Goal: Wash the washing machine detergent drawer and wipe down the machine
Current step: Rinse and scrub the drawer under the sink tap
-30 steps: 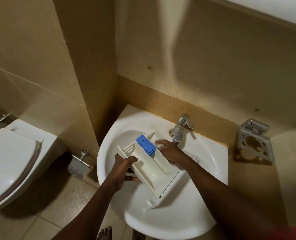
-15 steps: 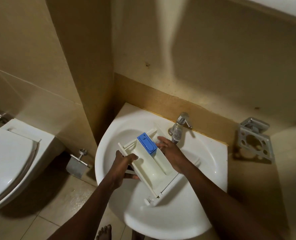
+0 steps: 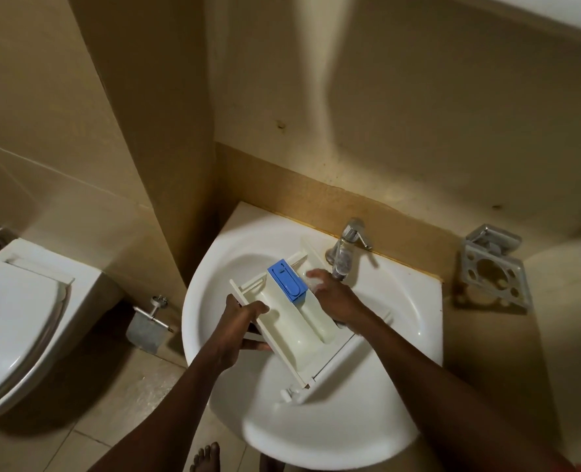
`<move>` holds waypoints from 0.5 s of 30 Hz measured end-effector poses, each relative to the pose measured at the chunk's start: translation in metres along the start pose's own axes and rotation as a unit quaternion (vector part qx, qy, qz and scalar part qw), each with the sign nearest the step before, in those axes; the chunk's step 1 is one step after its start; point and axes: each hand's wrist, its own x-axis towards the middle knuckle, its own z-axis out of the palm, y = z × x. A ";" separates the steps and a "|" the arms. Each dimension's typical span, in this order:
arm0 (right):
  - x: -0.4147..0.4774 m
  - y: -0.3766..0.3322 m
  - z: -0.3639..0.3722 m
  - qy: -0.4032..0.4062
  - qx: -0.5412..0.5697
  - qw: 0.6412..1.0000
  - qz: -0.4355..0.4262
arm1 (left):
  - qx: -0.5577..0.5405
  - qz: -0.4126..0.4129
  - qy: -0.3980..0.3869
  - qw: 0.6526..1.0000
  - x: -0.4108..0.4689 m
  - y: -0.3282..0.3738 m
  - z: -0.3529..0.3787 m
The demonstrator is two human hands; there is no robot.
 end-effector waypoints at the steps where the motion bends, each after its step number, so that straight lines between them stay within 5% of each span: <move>1: 0.002 -0.002 0.002 -0.011 0.057 0.998 -0.005 | -0.002 -0.003 -0.003 1.000 0.000 -0.001 -0.001; 5: 0.003 -0.007 0.013 -0.035 0.164 0.985 -0.029 | -0.005 -0.001 0.000 1.000 0.002 -0.004 -0.004; 12: -0.001 0.008 0.000 -0.030 -0.133 0.990 0.022 | 0.012 0.030 0.030 0.999 -0.006 0.002 -0.001; 15: 0.004 0.005 0.010 -0.063 0.089 0.994 0.010 | 0.016 0.041 0.043 0.998 -0.006 0.002 -0.006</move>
